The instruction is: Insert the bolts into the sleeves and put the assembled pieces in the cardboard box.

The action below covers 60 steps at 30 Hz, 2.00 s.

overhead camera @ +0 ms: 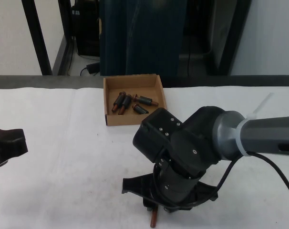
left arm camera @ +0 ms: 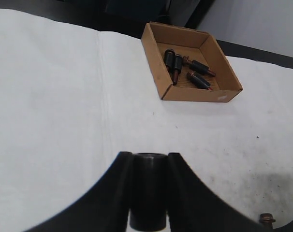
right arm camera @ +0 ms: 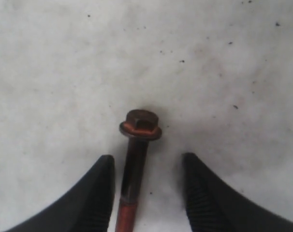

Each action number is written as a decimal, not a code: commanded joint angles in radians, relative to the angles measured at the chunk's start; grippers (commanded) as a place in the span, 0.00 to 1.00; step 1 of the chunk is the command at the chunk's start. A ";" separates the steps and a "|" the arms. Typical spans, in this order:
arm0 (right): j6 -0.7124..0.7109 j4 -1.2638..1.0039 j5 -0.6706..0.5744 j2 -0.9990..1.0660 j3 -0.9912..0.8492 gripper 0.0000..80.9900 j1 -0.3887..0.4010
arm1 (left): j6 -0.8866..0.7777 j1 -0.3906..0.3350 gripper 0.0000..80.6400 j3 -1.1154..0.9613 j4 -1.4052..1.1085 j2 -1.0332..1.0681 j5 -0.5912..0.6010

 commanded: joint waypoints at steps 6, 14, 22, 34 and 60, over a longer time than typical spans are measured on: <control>-0.011 0.004 0.009 0.036 0.001 0.49 -0.024 | -0.005 0.001 0.01 -0.002 -0.018 -0.009 0.007; -0.021 0.018 0.009 0.036 0.001 0.12 -0.023 | -0.005 0.001 0.01 -0.002 -0.018 -0.009 0.007; -0.102 0.018 -0.046 0.018 0.001 0.06 -0.023 | -0.005 0.001 0.01 -0.002 -0.018 -0.009 0.007; -0.509 -0.186 -0.002 -0.223 -0.043 0.06 -0.006 | -0.040 -0.016 0.01 -0.002 -0.035 -0.009 0.100; -1.011 -1.125 0.159 -0.868 0.477 0.06 0.012 | -0.039 -0.478 0.01 0.065 -0.540 -0.056 0.095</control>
